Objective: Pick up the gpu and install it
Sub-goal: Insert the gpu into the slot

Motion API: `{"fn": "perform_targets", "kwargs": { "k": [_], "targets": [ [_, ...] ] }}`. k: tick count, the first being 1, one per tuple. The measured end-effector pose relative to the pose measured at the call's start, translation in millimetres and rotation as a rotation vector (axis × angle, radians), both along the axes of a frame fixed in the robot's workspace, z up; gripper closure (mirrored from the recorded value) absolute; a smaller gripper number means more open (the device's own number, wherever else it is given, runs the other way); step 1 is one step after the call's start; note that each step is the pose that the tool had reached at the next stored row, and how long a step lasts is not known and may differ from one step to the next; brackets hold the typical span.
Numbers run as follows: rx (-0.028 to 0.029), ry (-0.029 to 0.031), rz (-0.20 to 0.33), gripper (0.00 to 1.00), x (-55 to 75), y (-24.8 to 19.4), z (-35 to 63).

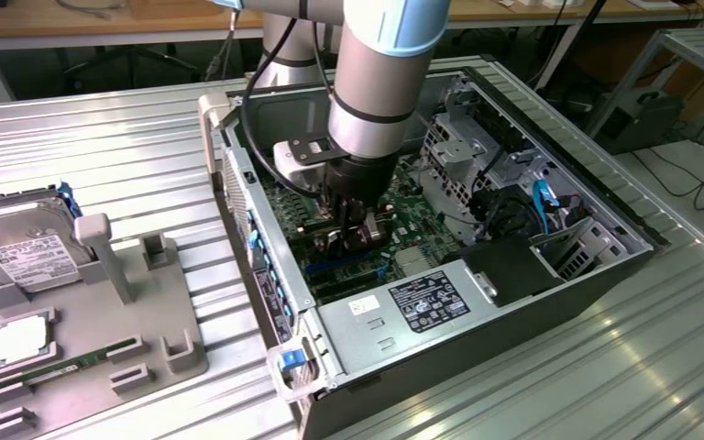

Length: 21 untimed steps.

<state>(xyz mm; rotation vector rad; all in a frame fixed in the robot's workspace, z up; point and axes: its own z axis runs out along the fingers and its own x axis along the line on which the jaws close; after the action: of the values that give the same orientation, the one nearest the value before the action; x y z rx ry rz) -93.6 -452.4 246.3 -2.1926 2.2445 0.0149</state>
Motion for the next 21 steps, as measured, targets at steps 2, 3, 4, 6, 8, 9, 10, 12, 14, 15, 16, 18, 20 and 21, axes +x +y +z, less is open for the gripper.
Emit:
{"fn": "perform_targets", "kwargs": {
  "k": [2,3,4,6,8,9,10,12,14,15,16,18,20,21],
  "targets": [
    [-0.0008,0.0003,0.000,0.72,-0.1,-0.1,2.5],
    [-0.0006,0.0000,0.000,0.72,0.0,-0.1,2.6],
    [-0.0005,0.0000,0.000,0.72,0.0,-0.1,2.6],
    [-0.0008,0.0000,0.000,0.72,-0.1,-0.1,2.7],
    [-0.0010,0.0001,0.000,0.72,0.0,-0.1,3.1],
    [-0.0010,0.0002,0.000,0.72,-0.1,-0.1,3.1],
    [-0.0010,0.0001,0.000,0.72,0.0,-0.1,3.1],
    [-0.0010,0.0001,0.000,0.72,0.0,-0.1,3.1],
    [-0.0009,0.0001,0.000,0.72,0.0,0.1,3.1],
    [-0.0009,0.0001,0.000,0.72,-0.1,0.3,3.1],
    [-0.0009,0.0001,0.000,0.72,-0.1,0.4,3.0],
    [-0.0010,0.0001,0.001,0.72,-0.6,0.5,3.0],
    [-0.0011,0.0002,0.002,0.72,-0.7,0.6,2.8],
    [-0.0011,0.0002,0.002,0.72,-0.7,0.6,2.7]
  ]
}}
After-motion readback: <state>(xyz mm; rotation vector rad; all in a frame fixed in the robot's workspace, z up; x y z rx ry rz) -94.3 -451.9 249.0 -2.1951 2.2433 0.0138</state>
